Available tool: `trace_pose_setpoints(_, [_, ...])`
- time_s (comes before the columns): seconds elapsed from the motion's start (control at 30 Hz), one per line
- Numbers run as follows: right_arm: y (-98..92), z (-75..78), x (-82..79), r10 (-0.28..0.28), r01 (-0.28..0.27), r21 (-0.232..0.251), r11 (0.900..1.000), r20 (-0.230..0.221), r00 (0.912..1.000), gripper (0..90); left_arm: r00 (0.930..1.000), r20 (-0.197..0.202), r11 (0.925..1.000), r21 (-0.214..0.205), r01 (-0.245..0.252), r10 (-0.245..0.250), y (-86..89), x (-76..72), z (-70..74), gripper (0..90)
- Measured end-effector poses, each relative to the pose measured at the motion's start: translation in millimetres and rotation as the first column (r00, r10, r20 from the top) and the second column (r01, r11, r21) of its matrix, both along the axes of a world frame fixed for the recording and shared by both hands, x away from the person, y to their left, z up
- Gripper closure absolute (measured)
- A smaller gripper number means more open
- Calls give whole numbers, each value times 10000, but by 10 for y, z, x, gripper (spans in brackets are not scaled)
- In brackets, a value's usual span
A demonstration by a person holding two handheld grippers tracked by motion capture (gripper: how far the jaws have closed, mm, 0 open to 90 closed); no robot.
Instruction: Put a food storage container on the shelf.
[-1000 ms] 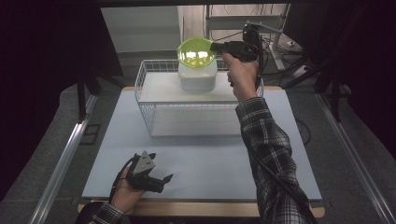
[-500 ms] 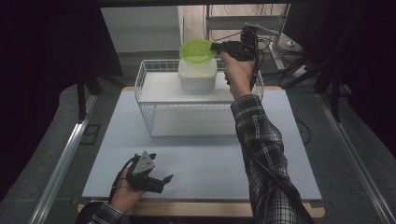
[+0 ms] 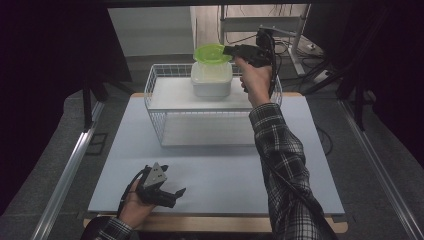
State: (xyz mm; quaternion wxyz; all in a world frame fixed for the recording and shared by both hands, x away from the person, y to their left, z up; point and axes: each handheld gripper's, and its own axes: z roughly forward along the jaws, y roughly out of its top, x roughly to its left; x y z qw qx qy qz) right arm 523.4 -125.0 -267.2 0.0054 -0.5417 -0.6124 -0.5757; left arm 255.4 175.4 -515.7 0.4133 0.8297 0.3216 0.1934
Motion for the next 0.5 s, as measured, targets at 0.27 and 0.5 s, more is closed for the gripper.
trace_pose_setpoints(0.27, [-141, 23, -152, 744, -735, -144, 9972, 731, 9946, 216, 10000, -2, 10000, 36, -16, 16, -7, -3, -3, 30])
trace_pose_setpoints(0.5, [-225, -108, -497, 1661, -1528, -998, 9832, 1422, 9758, 131, 10000, 45, 9999, 60, -83, 83, -8, 0, -1, 29])
